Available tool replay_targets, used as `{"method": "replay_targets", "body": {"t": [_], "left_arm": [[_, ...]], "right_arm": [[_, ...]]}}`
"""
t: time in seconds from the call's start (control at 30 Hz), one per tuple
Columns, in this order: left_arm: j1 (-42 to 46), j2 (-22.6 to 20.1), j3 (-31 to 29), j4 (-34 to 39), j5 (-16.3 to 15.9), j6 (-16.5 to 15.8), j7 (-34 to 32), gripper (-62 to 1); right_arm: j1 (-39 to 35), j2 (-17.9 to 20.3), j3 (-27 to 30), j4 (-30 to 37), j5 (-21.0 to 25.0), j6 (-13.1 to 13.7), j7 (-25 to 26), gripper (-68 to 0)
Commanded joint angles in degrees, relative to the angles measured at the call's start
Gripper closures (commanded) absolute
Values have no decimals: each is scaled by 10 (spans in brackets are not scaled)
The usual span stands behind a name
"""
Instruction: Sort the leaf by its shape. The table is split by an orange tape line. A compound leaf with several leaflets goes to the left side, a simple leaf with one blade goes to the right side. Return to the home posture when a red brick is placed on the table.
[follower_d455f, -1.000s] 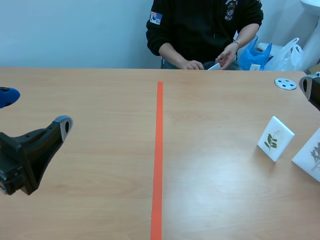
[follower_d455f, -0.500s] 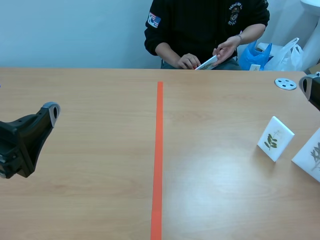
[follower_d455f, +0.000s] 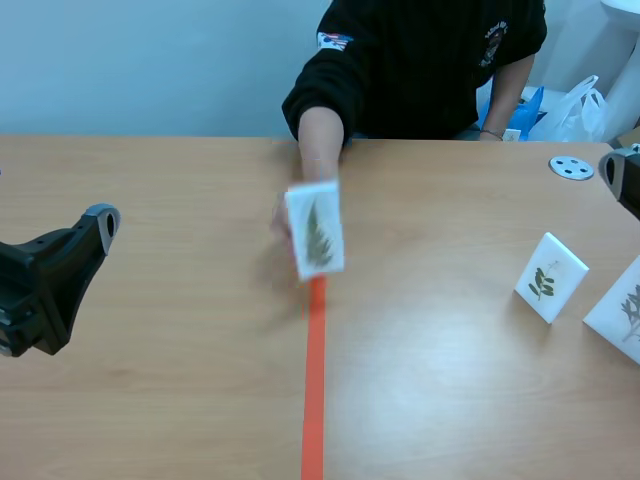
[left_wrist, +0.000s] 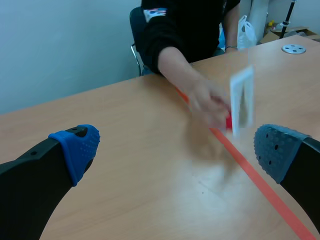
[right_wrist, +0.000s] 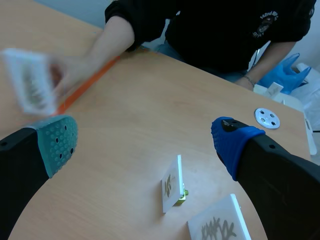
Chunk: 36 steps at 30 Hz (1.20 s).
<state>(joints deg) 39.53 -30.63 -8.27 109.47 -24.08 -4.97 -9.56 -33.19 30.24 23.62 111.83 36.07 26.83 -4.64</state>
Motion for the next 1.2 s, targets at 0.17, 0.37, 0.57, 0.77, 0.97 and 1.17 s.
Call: {"method": "replay_targets", "body": {"t": [0.17,0.37,0.57,0.77,0.97,1.17], "left_arm": [[3,2,-2,8,-1,-1,-9,-623],[3,1,-2,8,-1,-1,-6,-623],[3,1,-2,8,-1,-1,-5,-623],[3,1,-2,8,-1,-1,-5,-623],[3,1,-2,8,-1,-1,-3,-623],[3,1,-2,8,-1,-1,-3,-623]], "right_arm": [[7,10,8,9,6,-2,3,-547],[7,10,8,9,6,-2,-12,-547],[7,10,8,9,2,-2,-29,-547],[11,10,8,9,-1,3,-50,-547],[19,16,8,9,-1,8,-56,-547],[45,46,-12,4,-1,47,-75,-547]]}}
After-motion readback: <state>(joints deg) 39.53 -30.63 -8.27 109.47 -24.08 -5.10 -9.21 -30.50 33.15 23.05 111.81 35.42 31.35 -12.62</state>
